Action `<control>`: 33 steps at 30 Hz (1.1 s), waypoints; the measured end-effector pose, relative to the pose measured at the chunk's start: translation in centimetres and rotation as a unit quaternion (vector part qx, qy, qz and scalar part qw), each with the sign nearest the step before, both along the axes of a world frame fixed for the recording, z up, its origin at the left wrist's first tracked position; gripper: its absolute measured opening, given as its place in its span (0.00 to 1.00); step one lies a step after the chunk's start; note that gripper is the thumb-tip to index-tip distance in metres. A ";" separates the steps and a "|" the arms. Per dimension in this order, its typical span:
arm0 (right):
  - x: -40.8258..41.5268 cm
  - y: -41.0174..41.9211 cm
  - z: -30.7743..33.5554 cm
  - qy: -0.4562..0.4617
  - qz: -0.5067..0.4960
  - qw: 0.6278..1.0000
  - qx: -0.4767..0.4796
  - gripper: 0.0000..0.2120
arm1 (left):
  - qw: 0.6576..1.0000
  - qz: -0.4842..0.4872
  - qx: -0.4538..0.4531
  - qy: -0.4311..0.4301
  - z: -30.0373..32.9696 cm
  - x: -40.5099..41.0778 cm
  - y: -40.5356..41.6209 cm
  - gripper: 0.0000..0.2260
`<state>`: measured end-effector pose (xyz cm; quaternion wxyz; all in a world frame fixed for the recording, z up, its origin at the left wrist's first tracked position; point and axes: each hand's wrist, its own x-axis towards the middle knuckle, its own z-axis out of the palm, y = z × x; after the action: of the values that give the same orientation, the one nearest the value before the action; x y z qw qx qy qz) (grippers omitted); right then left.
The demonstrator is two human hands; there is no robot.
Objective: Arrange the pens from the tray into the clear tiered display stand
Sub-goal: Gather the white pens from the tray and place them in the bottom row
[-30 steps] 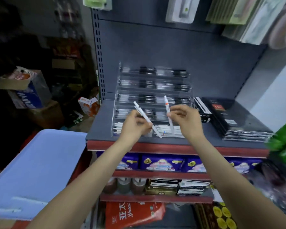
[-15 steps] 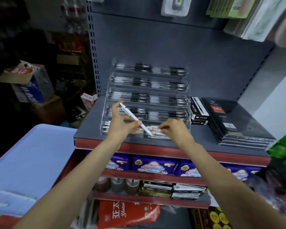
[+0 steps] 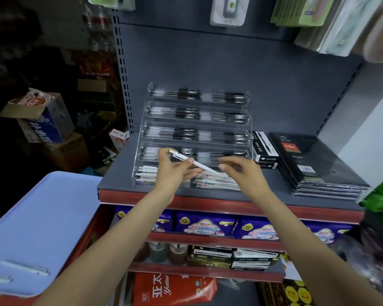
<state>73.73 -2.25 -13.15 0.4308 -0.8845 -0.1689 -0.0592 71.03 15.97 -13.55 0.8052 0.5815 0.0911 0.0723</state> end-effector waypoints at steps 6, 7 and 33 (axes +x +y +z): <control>0.9 -1.5 0.4 -0.030 -0.016 0.998 -0.054 0.07 | 0.996 -0.027 0.087 -0.017 -0.2 1.1 -1.9 0.08; 1.1 -2.0 0.2 -0.038 -0.029 0.997 -0.065 0.06 | 0.984 -0.016 0.175 -0.019 -0.5 1.5 -1.6 0.06; 2.2 -1.8 -2.6 -0.098 -0.090 0.924 -0.359 0.19 | 0.722 -0.108 0.675 -0.106 -2.2 2.9 -1.2 0.12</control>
<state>75.92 -4.04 -15.71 0.0591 -0.9811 -0.1401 -0.1195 73.92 14.78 -15.73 0.2063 0.9657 -0.1312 0.0881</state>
